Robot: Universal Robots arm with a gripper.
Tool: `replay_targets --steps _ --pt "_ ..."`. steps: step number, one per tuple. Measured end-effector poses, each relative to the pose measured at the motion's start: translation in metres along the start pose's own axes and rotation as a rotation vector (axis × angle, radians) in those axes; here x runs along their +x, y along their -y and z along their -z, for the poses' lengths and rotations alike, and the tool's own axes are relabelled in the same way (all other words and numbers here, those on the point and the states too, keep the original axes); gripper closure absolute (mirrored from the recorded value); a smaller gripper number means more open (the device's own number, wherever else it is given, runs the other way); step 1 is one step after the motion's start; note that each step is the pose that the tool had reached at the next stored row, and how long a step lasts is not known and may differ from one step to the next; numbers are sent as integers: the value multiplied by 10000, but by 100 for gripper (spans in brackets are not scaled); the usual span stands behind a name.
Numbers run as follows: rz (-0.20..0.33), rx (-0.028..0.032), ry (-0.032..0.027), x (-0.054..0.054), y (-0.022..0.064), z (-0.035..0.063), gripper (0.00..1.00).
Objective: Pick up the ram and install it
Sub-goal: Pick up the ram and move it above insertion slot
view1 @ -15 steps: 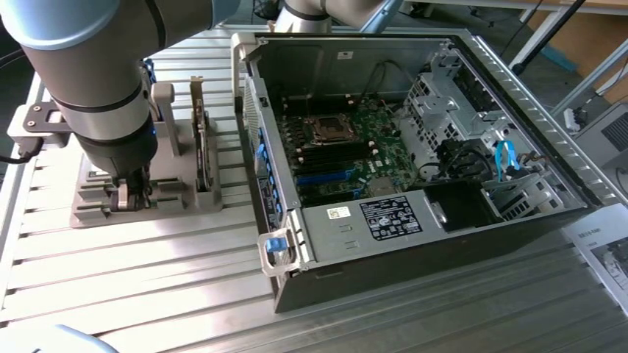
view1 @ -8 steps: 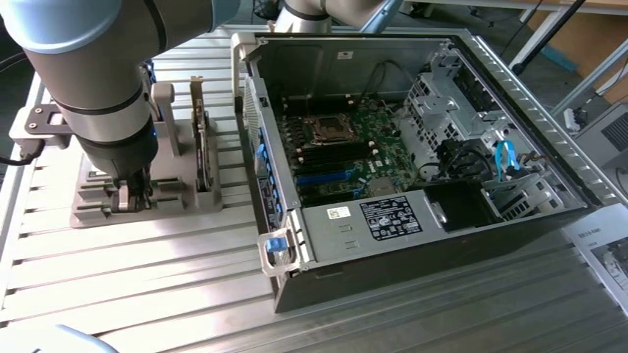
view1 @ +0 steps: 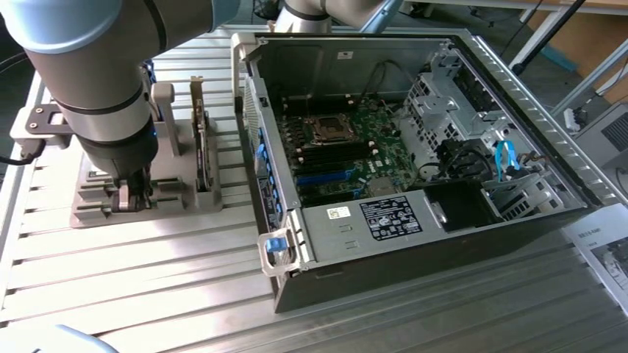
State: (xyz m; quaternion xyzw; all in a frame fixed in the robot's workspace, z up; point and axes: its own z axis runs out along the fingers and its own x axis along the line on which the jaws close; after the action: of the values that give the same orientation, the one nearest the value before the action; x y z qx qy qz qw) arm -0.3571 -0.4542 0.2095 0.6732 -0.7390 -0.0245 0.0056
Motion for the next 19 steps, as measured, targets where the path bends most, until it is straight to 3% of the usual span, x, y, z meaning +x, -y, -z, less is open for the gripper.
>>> replay_targets --steps 19 --pt "244 -6 -12 -2 0 -1 73"
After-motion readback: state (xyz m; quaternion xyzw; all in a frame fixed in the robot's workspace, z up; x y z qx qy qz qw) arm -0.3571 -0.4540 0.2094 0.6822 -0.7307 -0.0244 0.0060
